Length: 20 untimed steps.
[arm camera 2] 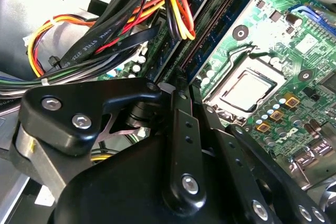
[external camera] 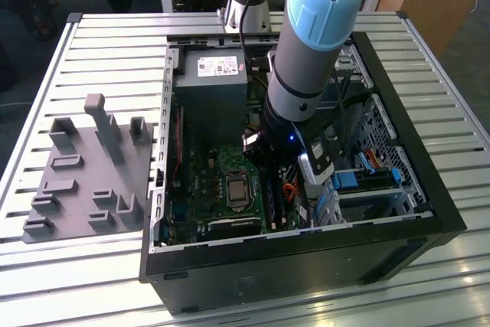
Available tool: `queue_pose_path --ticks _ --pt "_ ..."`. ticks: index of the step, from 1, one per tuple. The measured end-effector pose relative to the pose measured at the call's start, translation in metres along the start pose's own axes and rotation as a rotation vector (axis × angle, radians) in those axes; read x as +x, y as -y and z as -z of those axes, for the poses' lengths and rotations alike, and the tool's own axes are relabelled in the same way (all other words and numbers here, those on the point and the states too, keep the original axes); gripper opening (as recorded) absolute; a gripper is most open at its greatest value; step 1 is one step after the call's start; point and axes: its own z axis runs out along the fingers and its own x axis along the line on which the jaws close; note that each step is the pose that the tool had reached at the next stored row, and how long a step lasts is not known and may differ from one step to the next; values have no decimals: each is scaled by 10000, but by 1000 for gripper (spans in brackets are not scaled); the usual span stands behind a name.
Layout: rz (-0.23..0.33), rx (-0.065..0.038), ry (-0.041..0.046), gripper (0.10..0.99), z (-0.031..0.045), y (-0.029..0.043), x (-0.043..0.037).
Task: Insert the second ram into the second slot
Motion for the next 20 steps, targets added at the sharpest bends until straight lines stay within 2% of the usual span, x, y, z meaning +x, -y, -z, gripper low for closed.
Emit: queue_pose_path --ticks 4,5,9,20 --pt "0 0 0 149 -1 0 0" --pt "0 0 0 212 -1 0 0" --pt "0 -1 0 212 11 -1 1" --pt "0 -1 -3 200 168 -14 12"
